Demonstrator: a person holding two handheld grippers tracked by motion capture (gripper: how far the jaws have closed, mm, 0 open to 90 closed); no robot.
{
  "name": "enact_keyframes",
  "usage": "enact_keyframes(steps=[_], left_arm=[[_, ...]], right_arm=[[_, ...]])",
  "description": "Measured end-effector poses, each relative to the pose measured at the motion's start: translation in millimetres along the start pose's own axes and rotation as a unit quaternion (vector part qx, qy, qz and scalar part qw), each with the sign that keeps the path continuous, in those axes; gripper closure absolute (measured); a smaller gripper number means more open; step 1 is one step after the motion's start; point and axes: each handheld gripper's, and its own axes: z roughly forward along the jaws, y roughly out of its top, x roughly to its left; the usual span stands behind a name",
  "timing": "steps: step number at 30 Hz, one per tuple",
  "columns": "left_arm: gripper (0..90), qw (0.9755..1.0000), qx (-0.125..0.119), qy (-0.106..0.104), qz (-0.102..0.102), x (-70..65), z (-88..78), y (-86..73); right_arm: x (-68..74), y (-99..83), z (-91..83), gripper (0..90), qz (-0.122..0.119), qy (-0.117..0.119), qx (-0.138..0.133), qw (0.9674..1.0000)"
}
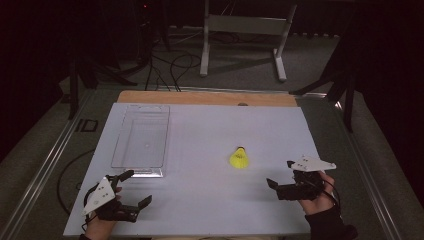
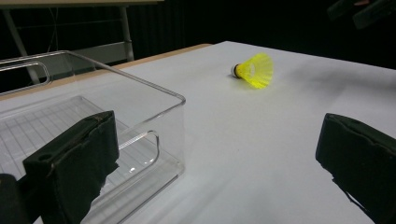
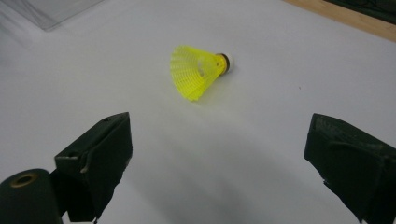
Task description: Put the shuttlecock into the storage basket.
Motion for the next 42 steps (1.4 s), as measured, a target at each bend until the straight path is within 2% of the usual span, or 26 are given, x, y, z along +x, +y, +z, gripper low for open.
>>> enact_keyframes(steps=[3,12,20,30,37,39,42], left_arm=[[0.2,1.0000,0.000,0.000,0.000,0.1,0.0,0.0],[0.2,1.0000,0.000,-0.001,0.001,-0.1,-0.1,0.0],[0.2,1.0000,0.001,-0.001,0.002,-0.5,0.1,0.0],[0.2,1.0000,0.002,-0.002,0.004,-0.6,0.3,-0.2],[0.2,1.0000,0.003,-0.003,0.005,-0.6,0.4,-0.2],[0.2,1.0000,0.003,-0.003,0.005,-0.6,0.5,-0.3],[0.2,1.0000,0.004,-0.003,0.006,-0.8,0.6,-0.4]], right_arm=[[-2.2,10.4,0.0,8.2,0.003,0.009,0.007,0.9999],[-1.5,24.8,1.4,8.1,0.002,0.009,0.026,0.9996],[-1.8,38.2,7.5,8.2,-0.013,0.007,0.049,0.9987],[0.9,52.9,17.1,8.2,-0.017,0.023,0.062,0.9977],[3.3,61.7,29.9,8.1,-0.023,0.010,0.096,0.9951],[4.9,63.8,33.6,8.1,-0.027,-0.003,0.101,0.9946],[5.7,65.4,37.9,8.2,-0.026,-0.007,0.109,0.9936]])
